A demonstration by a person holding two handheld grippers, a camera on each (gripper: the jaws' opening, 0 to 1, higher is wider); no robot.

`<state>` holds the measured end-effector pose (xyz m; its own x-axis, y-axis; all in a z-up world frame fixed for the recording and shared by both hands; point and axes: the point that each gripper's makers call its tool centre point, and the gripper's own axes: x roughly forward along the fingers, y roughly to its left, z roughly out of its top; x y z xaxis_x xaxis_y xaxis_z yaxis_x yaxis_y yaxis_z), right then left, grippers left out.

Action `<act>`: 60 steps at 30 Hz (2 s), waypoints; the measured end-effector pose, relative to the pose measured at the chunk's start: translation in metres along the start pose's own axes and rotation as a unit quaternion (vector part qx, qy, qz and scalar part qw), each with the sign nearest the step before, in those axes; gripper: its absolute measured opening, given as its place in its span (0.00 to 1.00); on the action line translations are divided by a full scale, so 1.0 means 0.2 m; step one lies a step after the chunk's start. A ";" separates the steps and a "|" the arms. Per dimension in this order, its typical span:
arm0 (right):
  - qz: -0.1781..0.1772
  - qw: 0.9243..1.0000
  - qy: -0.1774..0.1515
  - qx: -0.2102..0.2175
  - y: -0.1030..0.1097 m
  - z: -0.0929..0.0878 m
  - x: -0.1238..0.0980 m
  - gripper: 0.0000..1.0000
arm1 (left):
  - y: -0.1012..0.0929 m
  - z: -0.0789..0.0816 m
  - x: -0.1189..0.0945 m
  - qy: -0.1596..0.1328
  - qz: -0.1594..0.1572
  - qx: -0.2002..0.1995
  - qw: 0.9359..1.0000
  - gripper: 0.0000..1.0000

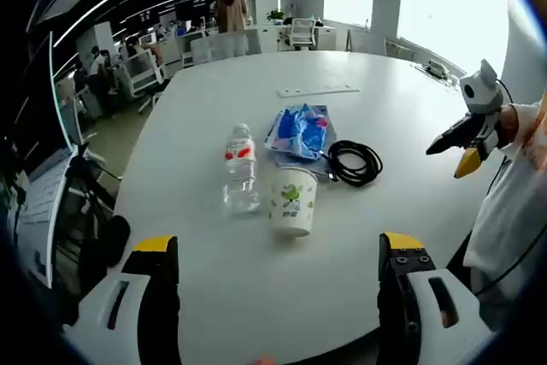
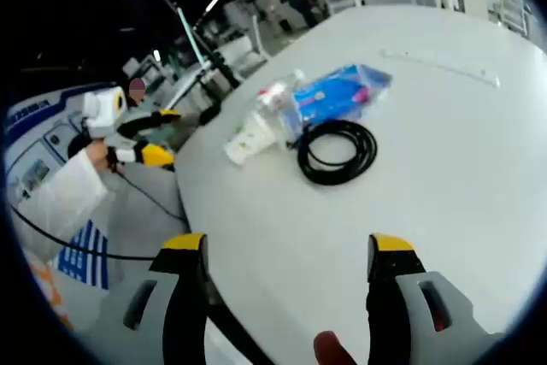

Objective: Arrange the tabletop items into an orderly group along one side of the table until the central work area is clear of visible clutter.

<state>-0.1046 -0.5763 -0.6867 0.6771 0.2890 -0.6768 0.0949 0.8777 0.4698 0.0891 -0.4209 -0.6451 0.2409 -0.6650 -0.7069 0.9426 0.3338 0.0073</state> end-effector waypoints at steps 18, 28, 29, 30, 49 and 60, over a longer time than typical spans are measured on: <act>-0.001 1.000 0.003 0.019 -0.03 -0.04 -0.02 0.73 | -0.04 -0.03 0.03 0.010 0.000 -0.004 1.000 1.00; 0.001 1.000 0.006 0.023 -0.03 -0.05 -0.02 0.72 | -0.06 0.02 0.06 0.005 -0.006 -0.001 1.000 1.00; 0.001 1.000 0.005 0.023 -0.03 -0.04 -0.02 0.72 | -0.06 0.03 0.05 0.000 -0.006 -0.002 1.000 1.00; 0.001 1.000 0.005 0.023 -0.03 -0.05 -0.02 0.72 | -0.05 0.04 0.05 -0.005 -0.006 -0.006 1.000 1.00; 0.002 1.000 0.004 0.030 -0.05 -0.06 -0.03 0.68 | -0.08 0.00 0.05 -0.001 -0.005 -0.011 1.000 1.00; -0.002 1.000 0.000 -0.002 -0.06 -0.04 -0.06 0.64 | -0.14 -0.01 0.02 -0.010 -0.002 -0.011 1.000 1.00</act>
<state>-0.1194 -0.5876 -0.6897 0.6767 0.2852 -0.6787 0.0950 0.8804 0.4647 0.0637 -0.4313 -0.6486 0.2427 -0.6790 -0.6929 0.9381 0.3462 -0.0107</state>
